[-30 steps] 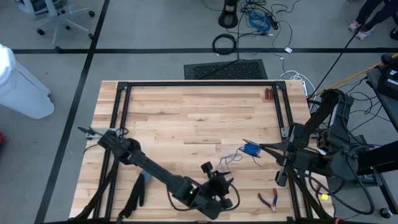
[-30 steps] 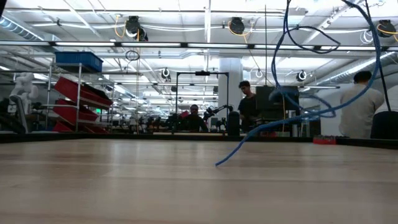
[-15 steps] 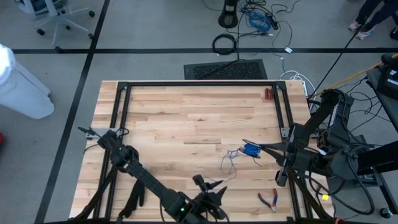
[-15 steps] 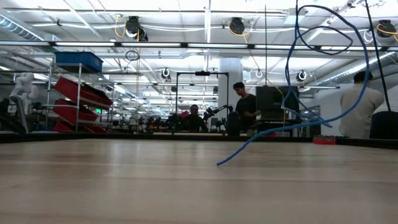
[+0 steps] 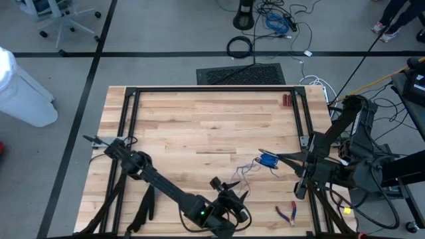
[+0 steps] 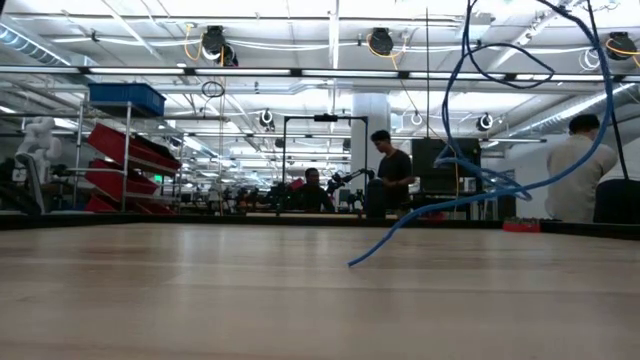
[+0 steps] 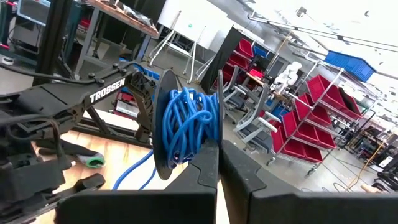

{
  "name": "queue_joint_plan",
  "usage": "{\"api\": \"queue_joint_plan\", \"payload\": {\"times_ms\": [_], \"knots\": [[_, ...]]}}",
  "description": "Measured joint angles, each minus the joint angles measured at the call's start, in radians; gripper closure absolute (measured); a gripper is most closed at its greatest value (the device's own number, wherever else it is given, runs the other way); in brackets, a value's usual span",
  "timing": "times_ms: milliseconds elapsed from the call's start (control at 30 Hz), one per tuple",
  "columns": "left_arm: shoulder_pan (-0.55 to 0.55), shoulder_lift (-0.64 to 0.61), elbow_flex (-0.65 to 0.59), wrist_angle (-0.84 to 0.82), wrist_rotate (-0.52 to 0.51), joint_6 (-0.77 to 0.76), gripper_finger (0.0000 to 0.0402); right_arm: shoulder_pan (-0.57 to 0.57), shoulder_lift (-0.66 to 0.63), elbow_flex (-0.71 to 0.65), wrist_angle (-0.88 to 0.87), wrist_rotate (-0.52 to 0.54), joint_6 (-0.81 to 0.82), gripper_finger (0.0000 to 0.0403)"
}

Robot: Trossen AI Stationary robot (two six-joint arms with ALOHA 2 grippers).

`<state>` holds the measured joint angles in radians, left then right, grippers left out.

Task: Coil cords
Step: Coil the blue wire onto the black spool

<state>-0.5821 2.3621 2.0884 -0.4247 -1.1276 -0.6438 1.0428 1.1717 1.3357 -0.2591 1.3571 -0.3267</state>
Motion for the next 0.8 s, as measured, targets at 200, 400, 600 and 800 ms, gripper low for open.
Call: {"api": "queue_joint_plan", "payload": {"times_ms": [200, 400, 600, 800], "knots": [[0.016, 0.022, 0.0, -0.001, -0.001, -0.022, 0.0179, 0.0, 0.0, 0.0, 0.0, -0.001, 0.003, 0.0403], [0.023, 0.057, 0.0, 0.112, 0.0, 0.068, 0.0179, 0.0, 0.0, 0.0, -0.001, -0.001, 0.0, 0.0403], [0.027, 0.076, -0.001, 0.194, 0.008, 0.074, 0.0179, 0.0, 0.001, 0.0, -0.001, -0.001, 0.0, 0.0403], [0.032, 0.078, 0.0, 0.221, -0.026, 0.075, 0.0179, 0.0, 0.001, 0.0, -0.001, -0.001, 0.0, 0.0403]]}}
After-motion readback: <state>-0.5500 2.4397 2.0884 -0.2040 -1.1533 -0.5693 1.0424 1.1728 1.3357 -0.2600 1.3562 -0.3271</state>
